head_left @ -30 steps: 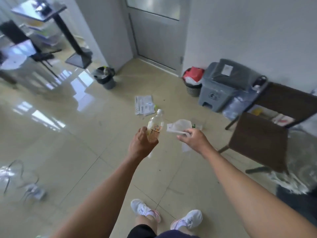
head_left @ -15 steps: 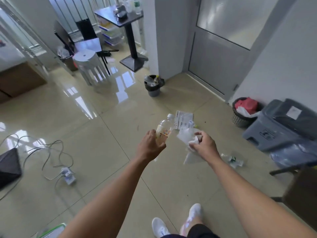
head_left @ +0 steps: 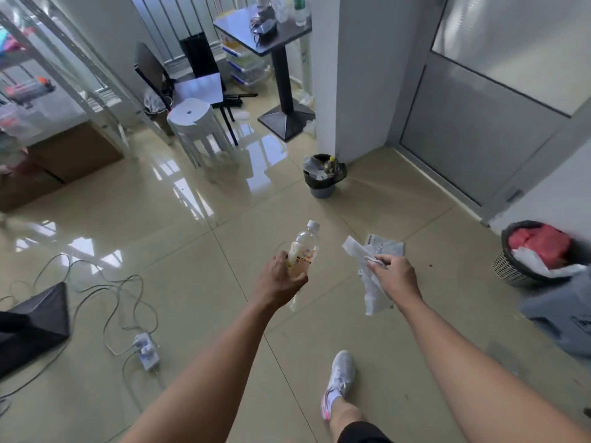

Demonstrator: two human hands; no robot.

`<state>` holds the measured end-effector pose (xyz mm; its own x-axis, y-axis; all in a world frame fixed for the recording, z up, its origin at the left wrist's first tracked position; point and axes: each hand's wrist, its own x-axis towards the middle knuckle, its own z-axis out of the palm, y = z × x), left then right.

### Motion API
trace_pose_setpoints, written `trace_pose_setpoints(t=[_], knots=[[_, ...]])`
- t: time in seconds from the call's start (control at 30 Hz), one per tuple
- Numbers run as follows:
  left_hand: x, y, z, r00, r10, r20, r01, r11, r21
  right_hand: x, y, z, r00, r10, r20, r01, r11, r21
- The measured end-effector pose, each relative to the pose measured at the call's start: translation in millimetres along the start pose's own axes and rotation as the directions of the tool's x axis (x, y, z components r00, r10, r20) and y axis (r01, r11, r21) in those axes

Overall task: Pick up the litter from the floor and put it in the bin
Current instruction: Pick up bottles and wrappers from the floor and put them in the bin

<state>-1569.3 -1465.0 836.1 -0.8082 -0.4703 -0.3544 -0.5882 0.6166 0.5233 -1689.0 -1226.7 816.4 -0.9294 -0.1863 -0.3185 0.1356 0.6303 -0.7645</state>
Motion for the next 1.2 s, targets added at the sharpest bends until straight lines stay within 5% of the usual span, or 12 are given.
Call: trace_pose_setpoints(t=[0.67, 0.97, 1.2], knots=[[395.5, 31.3, -64.9, 0.984, -0.162, 0.07, 0.168, 0.982, -0.087, 385.0, -155.4, 54.3, 0.979, 0.159, 0.125, -0.135, 0.974, -0.182], [606.7, 54.7, -78.0, 0.942, -0.225, 0.25, 0.244, 0.968, -0.051, 570.4, -190.0, 102.7, 0.943, 0.311, 0.119, -0.283, 0.936, -0.209], [758.2, 54.2, -20.8, 0.909, -0.282, 0.306, 0.333, 0.934, -0.127, 738.5, -157.4, 177.3, 0.856, 0.421, 0.301, -0.37, 0.904, -0.213]])
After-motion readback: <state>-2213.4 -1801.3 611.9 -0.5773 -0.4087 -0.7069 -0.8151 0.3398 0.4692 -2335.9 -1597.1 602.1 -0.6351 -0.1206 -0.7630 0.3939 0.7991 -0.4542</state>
